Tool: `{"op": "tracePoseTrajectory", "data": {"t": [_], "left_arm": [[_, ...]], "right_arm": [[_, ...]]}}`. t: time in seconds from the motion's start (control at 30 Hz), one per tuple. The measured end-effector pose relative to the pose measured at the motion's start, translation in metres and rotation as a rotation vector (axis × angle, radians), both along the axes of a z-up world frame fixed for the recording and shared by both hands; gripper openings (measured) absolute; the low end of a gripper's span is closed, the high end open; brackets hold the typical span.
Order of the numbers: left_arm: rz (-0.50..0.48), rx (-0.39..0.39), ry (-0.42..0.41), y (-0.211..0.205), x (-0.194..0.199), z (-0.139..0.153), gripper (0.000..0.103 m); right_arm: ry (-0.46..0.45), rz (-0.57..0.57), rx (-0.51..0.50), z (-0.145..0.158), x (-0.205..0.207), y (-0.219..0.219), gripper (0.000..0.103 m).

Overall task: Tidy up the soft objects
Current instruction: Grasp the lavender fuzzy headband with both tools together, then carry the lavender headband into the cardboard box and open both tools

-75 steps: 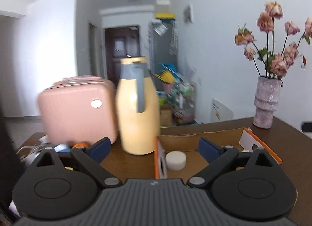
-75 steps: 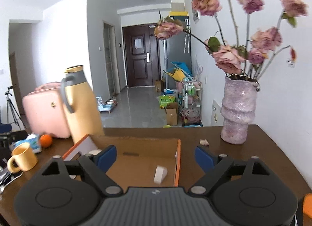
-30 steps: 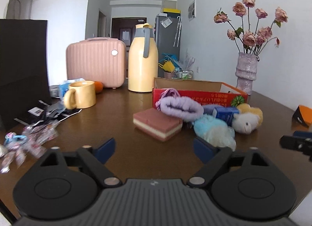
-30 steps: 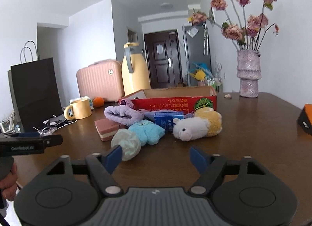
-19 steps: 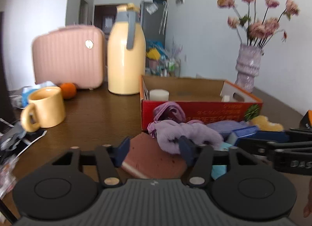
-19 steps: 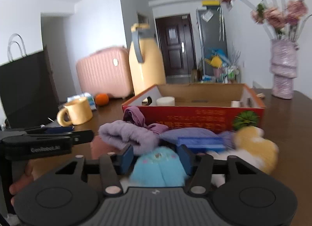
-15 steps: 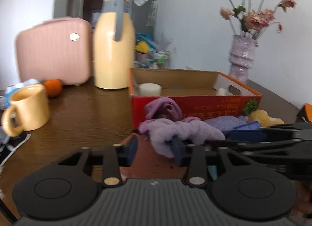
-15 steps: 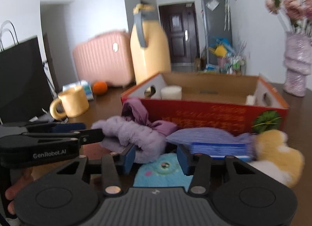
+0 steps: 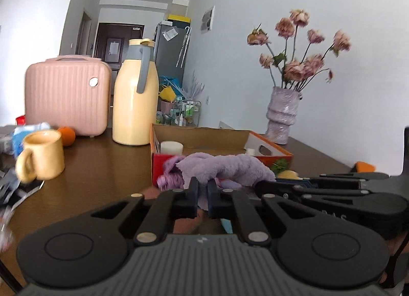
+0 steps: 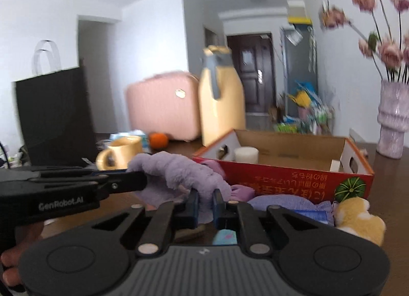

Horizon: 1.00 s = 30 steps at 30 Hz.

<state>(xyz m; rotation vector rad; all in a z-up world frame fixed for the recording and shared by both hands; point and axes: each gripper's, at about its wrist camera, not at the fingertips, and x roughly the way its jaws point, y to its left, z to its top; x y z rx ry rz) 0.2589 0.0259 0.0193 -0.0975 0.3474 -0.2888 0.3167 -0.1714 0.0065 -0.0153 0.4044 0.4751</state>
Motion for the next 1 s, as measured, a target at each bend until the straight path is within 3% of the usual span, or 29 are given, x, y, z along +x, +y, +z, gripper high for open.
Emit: {"op": "tracePoseTrajectory", "data": {"t": [0.13,0.4,0.47,0.53,0.57,0.7,0.73,0.83,0.93,1.0], "left_arm": [[-0.011,-0.032,0.075,-0.004,-0.046,-0.018,0.007],[-0.066,0.009,0.183,-0.038,-0.090,-0.060,0.009],[-0.085,0.021,0.170,-0.045,-0.099,-0.061,0.018],[-0.103,0.023,0.139,-0.047,-0.107,-0.055,0.039],[-0.111,0.012,0.120,-0.046,-0.110,-0.051,0.041],[-0.123,-0.068,0.113,-0.041,-0.111,-0.038,0.049],[-0.114,-0.078,0.124,-0.042,-0.108,-0.037,0.049],[-0.088,-0.077,0.188,-0.048,-0.097,-0.042,0.049],[-0.086,-0.083,0.241,-0.052,-0.089,-0.051,0.049],[-0.063,-0.062,0.288,-0.055,-0.083,-0.058,0.044]], "right_arm": [[-0.018,0.041,-0.030,-0.004,-0.060,-0.003,0.010],[0.046,-0.024,-0.098,-0.046,-0.137,-0.029,0.011],[0.050,-0.060,-0.120,-0.051,-0.145,-0.039,0.013],[0.045,-0.104,-0.164,-0.056,-0.152,-0.045,0.021],[0.035,-0.124,-0.173,-0.056,-0.158,-0.049,0.024],[-0.014,-0.111,-0.129,-0.046,-0.177,-0.066,0.071],[-0.035,-0.116,-0.112,-0.042,-0.181,-0.070,0.074],[-0.078,-0.153,-0.057,-0.032,-0.183,-0.079,0.071],[-0.008,-0.138,-0.004,-0.034,-0.165,-0.079,0.057],[0.061,-0.117,0.034,-0.042,-0.150,-0.077,0.041]]}}
